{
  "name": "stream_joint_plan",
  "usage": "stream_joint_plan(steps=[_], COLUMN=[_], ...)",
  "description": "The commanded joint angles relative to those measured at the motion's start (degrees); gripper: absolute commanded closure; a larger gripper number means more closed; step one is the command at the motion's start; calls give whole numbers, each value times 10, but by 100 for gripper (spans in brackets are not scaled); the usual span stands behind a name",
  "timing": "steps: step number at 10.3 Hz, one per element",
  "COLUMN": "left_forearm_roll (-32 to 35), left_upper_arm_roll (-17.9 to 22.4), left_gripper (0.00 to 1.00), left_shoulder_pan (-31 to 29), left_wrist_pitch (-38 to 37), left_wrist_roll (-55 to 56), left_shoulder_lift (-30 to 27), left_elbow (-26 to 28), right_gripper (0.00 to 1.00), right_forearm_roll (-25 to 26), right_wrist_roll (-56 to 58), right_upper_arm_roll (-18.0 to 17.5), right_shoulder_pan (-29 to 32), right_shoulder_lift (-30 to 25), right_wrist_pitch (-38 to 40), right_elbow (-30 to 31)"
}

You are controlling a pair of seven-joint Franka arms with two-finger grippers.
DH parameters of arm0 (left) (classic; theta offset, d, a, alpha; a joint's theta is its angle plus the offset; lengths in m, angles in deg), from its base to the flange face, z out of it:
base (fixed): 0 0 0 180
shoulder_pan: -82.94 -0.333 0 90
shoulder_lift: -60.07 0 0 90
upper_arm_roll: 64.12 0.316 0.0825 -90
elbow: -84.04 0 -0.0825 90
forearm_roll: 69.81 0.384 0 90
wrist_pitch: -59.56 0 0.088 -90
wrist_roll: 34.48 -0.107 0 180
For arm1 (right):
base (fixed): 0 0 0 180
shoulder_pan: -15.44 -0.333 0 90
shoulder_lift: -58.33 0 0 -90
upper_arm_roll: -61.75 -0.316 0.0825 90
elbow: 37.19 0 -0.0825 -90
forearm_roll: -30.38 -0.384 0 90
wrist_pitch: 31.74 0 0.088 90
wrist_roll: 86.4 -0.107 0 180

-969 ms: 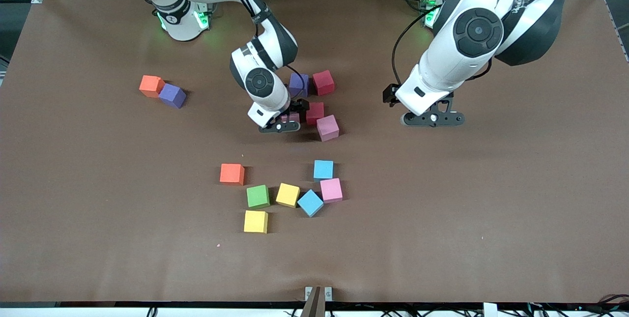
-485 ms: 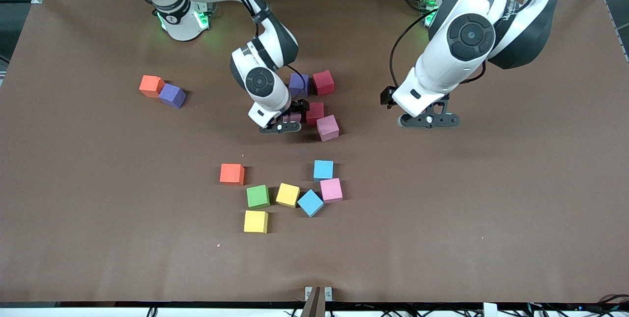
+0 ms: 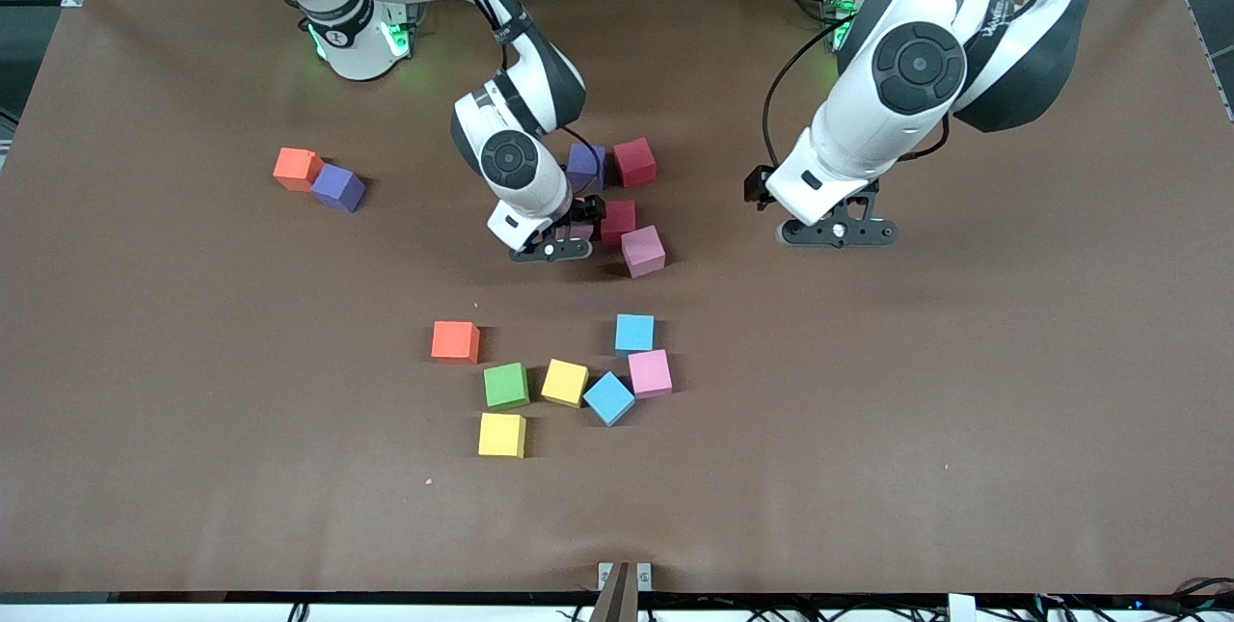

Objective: Arrange 11 blocks into digit 3

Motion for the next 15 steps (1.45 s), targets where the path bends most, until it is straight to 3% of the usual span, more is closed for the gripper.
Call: stream_joint_plan(steps=[1, 15], left_forearm_roll=[-4, 12], left_upper_arm_roll=[-4, -14], left_gripper=[0, 0], left_shoulder_pan=[-3, -1], left_wrist_pitch=[12, 51], left_wrist_roll=[9, 32], left_shoulder_lift=[-19, -4], left_elbow=[20, 17], right_gripper=[0, 0], right_forearm_roll=[4, 1], right_wrist_roll=[-9, -85], right_upper_arm_roll=[-1, -2], right_shoulder_pan=[3, 12], right_shoulder_lift=[-10, -17], right_wrist_pitch=[7, 20], right_elbow=[0, 0])
